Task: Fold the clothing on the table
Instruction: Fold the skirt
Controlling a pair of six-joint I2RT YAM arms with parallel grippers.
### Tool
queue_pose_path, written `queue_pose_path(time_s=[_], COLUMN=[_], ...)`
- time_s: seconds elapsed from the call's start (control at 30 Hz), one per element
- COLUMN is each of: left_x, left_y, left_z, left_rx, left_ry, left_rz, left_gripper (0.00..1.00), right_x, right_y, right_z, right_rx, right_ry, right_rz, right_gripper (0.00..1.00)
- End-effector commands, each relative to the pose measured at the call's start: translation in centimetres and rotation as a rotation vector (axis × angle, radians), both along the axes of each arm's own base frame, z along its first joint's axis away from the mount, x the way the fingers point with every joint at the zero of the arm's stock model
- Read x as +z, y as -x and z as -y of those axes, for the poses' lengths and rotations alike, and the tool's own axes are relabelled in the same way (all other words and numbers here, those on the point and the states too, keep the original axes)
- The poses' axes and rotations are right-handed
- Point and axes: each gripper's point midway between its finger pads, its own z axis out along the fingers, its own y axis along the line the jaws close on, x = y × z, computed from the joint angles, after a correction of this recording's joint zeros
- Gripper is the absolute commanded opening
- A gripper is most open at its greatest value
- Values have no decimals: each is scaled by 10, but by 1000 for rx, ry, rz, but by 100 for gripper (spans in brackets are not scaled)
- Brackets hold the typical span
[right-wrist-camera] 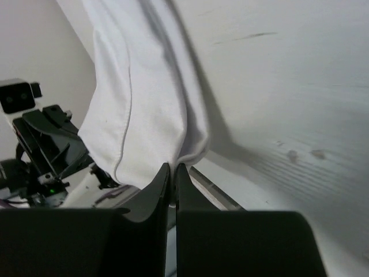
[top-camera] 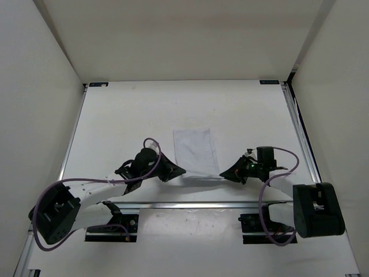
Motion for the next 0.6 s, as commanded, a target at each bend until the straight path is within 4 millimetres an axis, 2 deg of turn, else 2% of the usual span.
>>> queue_pose_path(time_s=[0.0,0.07,0.1,0.27,0.37,0.47,0.57], left_x=[-1,-10,-7,-15,-11,-4,5], left_y=[4,14,20,47,56,63,60], left_z=[-19,-27,-28,-44,-50,-54,-58], left_rx=[15,2,-14,-27,-13,12,53], left_ry=[-21,-39,-29,-15,15,81,146], left_rz=[11,-6,-15,-80,-93,-116,-115], left_gripper=[0,0,0,0,0,0,0], right_x=[5,14,20,42,53,72,96], right_y=[-2,-6,-6,-7,-1,-2,-6], right_z=[11,9,7,4,4,0,-8], right_rx=[99,161,199,280,317,358,389], right_ry=[128,178,200,209,196,190,176], right_rz=[150,263,319,466,503,606,720], right_gripper=[0,0,0,0,0,0,0])
